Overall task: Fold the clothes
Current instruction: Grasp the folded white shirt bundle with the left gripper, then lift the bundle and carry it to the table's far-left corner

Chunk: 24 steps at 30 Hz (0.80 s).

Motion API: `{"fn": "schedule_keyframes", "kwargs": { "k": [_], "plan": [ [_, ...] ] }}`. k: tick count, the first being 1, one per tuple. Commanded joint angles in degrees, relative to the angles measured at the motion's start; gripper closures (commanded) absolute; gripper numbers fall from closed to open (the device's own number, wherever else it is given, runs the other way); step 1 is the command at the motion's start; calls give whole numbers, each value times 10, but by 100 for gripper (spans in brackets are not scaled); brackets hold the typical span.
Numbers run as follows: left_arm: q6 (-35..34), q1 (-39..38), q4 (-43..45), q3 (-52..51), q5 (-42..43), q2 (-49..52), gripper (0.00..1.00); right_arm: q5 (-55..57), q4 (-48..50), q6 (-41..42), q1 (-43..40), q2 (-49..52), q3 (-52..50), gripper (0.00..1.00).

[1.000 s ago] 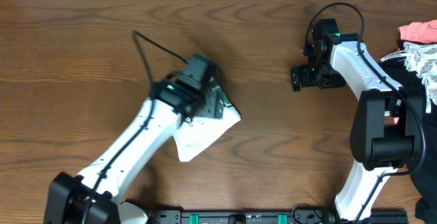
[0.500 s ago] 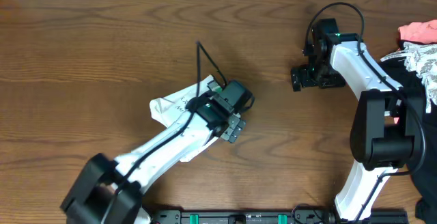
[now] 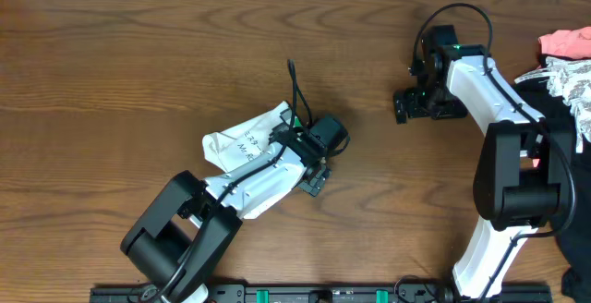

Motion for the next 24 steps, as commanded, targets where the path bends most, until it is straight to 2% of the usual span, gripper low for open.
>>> {"fn": "schedule_keyframes", "kwargs": {
  "k": [1,3,5,6,7,12,15,17,21,23,24],
  "plan": [
    [-3,-2,0,-5,-8,31,7,4,0,8,-4,4,-3,1],
    [-3,-2,0,-5,-8,32,9,4,0,8,-4,4,-3,1],
    [-3,-2,0,-5,-8,32,22,4,0,8,-4,4,-3,1],
    [-3,-2,0,-5,-8,32,32,4,0,8,-4,4,-3,1],
    [-3,-2,0,-5,-8,32,37,4,1,8,-4,4,-3,1],
    [-2,-2,-2,-5,-8,32,43,4,1,8,-4,4,-3,1],
    [0,-2,-2,-5,-8,32,50,4,1,8,-4,4,-3,1],
    [11,-2,-2,-5,-8,32,64,4,1,8,-4,4,-3,1],
    [43,-2,-2,-5,-8,32,80,4,1,8,-4,4,-3,1],
    [67,-2,-2,-3,-8,32,94,4,1,8,-4,4,-3,1],
    [75,-2,-4,-1,-8,31,94,4,1,8,-4,4,-3,1]
  ]
}}
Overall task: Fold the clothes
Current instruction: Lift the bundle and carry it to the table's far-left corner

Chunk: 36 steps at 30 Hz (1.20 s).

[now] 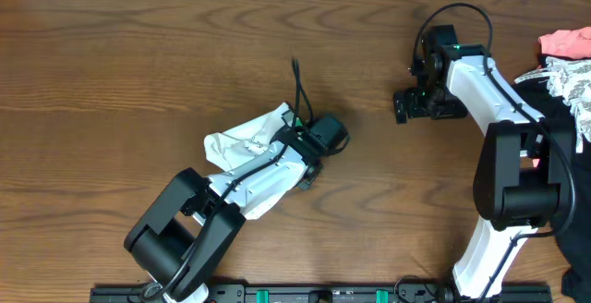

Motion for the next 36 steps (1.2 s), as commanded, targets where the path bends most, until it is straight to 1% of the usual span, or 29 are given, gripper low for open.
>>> {"fn": "schedule_keyframes", "kwargs": {
  "k": [1,6,11,15,21,28,36],
  "plan": [
    [35,-2,-7,-2,35,18,94,4,1,8,-4,4,-3,1],
    [31,8,-27,29,36,-12,94,4,1,8,-4,4,-3,1],
    [35,37,-53,70,56,-57,94,4,1,8,-4,4,-3,1],
    [54,68,-53,76,94,-96,94,4,1,8,-4,4,-3,1],
    [62,115,-54,77,108,-133,94,4,1,8,-4,4,-3,1],
    [73,205,-47,108,207,-145,94,4,2,8,-4,4,-3,1],
    [73,326,33,162,324,-145,94,4,2,8,-4,4,-3,1]
  ]
}}
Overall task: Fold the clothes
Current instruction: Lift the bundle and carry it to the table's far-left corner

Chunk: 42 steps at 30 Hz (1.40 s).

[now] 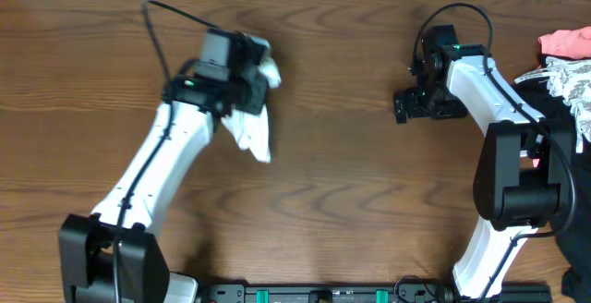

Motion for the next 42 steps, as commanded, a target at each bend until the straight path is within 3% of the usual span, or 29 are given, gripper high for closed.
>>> {"fn": "schedule_keyframes", "kwargs": {
  "k": [1,14,18,29,42],
  "plan": [
    [7,55,38,46,82,-15,94,4,1,8,-4,4,-3,1],
    [-21,228,294,62,140,20,94,4,33,8,-4,4,-3,1],
    [-111,274,419,62,249,80,94,4,33,8,-4,4,-3,1],
    [-399,406,783,62,351,257,94,4,33,8,-4,4,-3,1],
    [-379,577,808,62,389,356,94,4,33,8,-4,4,-3,1]
  ]
}}
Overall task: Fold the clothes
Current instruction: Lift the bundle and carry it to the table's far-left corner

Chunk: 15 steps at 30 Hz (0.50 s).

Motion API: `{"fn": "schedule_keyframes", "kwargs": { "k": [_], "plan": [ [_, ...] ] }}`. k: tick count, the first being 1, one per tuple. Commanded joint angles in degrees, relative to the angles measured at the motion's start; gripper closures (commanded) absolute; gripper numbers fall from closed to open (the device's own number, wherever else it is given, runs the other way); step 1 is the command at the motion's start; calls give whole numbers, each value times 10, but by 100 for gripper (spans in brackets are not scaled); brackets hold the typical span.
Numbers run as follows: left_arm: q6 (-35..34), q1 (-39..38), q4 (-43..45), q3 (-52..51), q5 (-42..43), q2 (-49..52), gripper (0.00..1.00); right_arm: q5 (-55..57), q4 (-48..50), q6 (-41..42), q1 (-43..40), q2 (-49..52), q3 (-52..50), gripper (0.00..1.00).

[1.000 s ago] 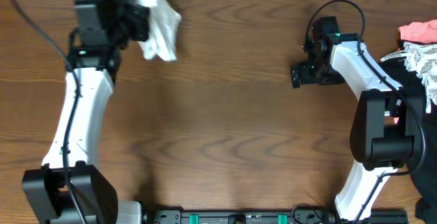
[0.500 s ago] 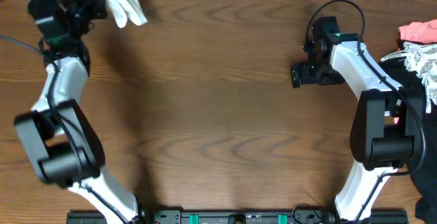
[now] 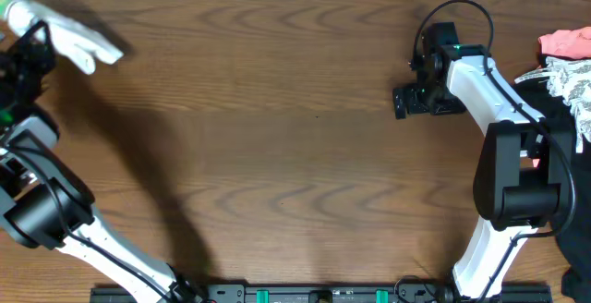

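Observation:
A white garment point(image 3: 78, 42) hangs bunched at the table's far left back corner, blurred, one end running off past the table edge. My left gripper point(image 3: 30, 46) sits right at it and looks shut on it; the fingers are hidden by the arm and cloth. The right gripper point(image 3: 406, 103) hovers over bare table at the right back, holding nothing; its jaws are too dark to read.
A pile of clothes lies at the right edge: a pink garment point(image 3: 563, 40), a white lacy one point(image 3: 568, 81) and dark cloth point(image 3: 577, 155). The right arm's base point(image 3: 499, 192) stands in front of it. The brown wooden table point(image 3: 277, 155) spans the view.
The left arm has swung from the table's left-centre back to the far left corner, with the white garment still in its gripper. The right arm has not moved.
The white garment lay crumpled at the table's middle with my left gripper down on it. Then the gripper was closed in on the cloth. Later it held the garment lifted at the left back, and now at the far left corner. The right arm stayed still.

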Motion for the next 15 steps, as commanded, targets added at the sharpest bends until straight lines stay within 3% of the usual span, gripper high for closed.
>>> {"fn": "schedule_keyframes", "kwargs": {
  "k": [1,15],
  "plan": [
    [8,19,7,11,26,32,94,4,1,8,-4,4,-3,1],
    [36,100,-33,-2,45,122,94,4,1,8,-4,4,-3,1]
  ]
}}
